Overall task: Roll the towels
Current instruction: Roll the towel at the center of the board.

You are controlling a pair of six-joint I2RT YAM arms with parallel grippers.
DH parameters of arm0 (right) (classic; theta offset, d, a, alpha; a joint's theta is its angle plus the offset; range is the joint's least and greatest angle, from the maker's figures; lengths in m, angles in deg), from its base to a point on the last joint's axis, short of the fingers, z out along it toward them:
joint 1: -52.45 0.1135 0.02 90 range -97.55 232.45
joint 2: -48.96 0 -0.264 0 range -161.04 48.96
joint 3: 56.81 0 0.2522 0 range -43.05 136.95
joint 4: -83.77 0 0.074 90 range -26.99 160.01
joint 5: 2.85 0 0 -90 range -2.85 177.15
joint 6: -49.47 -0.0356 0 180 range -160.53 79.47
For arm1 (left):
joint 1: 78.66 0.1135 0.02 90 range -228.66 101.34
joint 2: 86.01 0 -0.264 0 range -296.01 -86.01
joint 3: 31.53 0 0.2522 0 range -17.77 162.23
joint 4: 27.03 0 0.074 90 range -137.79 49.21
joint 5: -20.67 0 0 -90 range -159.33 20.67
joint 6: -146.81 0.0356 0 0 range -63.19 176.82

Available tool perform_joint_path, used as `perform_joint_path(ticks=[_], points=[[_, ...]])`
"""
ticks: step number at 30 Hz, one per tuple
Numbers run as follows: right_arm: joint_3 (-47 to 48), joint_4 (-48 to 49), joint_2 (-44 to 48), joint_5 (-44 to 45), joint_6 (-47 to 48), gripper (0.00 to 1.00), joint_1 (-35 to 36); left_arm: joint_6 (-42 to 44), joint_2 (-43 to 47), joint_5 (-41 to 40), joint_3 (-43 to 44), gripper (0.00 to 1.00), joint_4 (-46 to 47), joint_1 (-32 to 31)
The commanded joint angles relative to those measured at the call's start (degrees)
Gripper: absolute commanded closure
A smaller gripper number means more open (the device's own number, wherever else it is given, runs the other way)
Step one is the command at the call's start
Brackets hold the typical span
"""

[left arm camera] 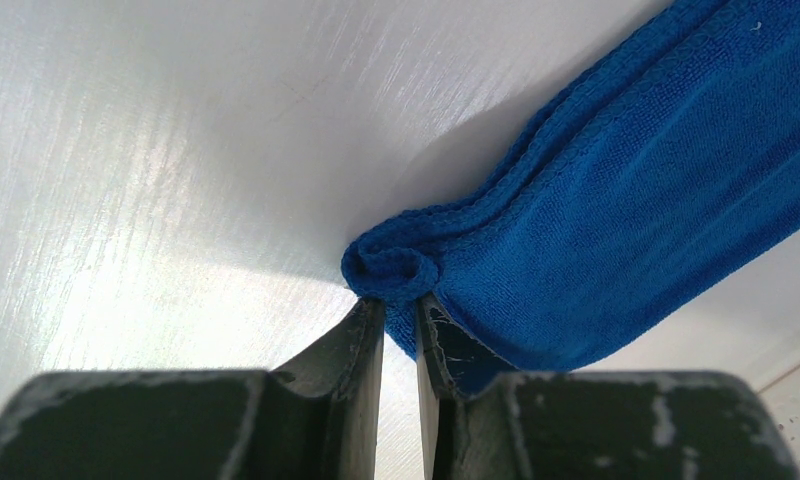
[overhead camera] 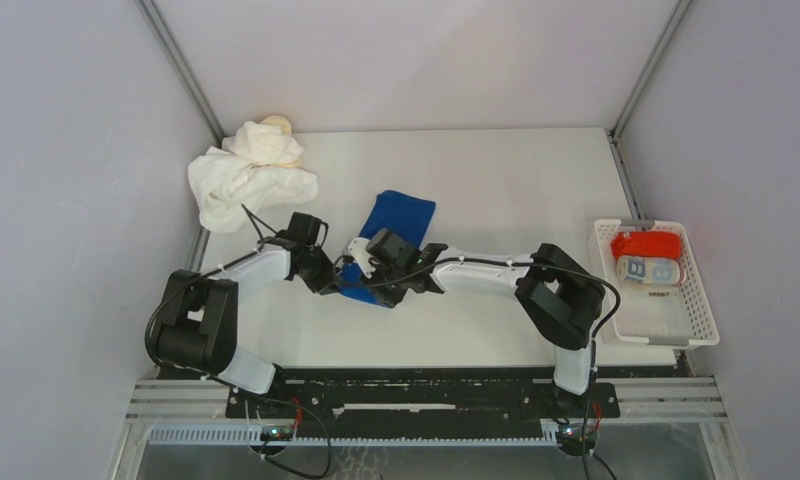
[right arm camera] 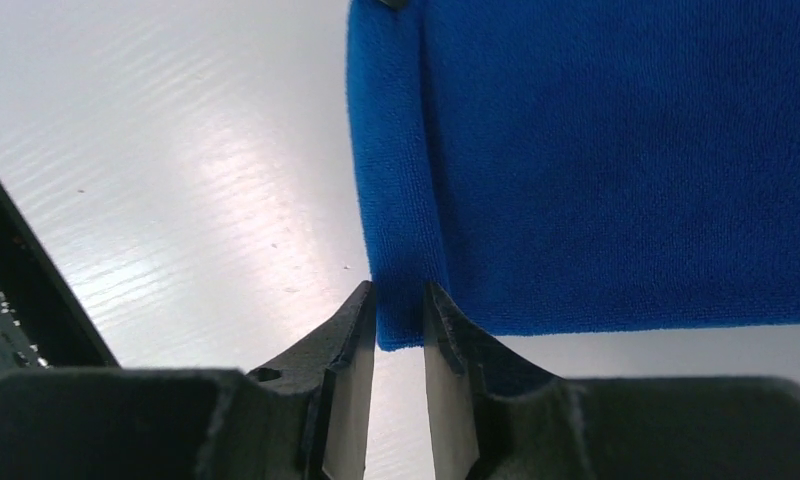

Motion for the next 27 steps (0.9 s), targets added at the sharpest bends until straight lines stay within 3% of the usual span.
perform_joint_path(ticks=[1,6,10,16,19,27], points=[[1.0,1.5,-1.4,-1.9,-2.4,0.78,-1.6,2.2,-1.5,-4.8,1.3,0.78,-2.0,0.2],[-0.3,1.7,-3.0,-5.2,-4.5,0.80,-4.4,1.9,-0.6,-4.8,1.8,0.73,-2.1,0.1],[-0.8,1.6,-4.7,-9.0,-6.2,0.81,-6.3,0.3,3.4,-4.7,1.3,0.61,-1.1,0.2],[-0.6,1.6,-7.4,-13.8,-10.0,0.82,-8.9,-3.0,16.6,-5.7,-2.9,0.27,1.5,1.2],[-0.2,1.5,-8.3,-16.5,-11.7,0.82,-10.3,-4.5,21.8,-4.7,-6.5,0.18,3.5,1.3],[0.1,1.6,-11.5,-23.5,-17.8,0.82,-14.5,-9.2,26.8,0.9,-17.8,0.14,11.2,1.4]])
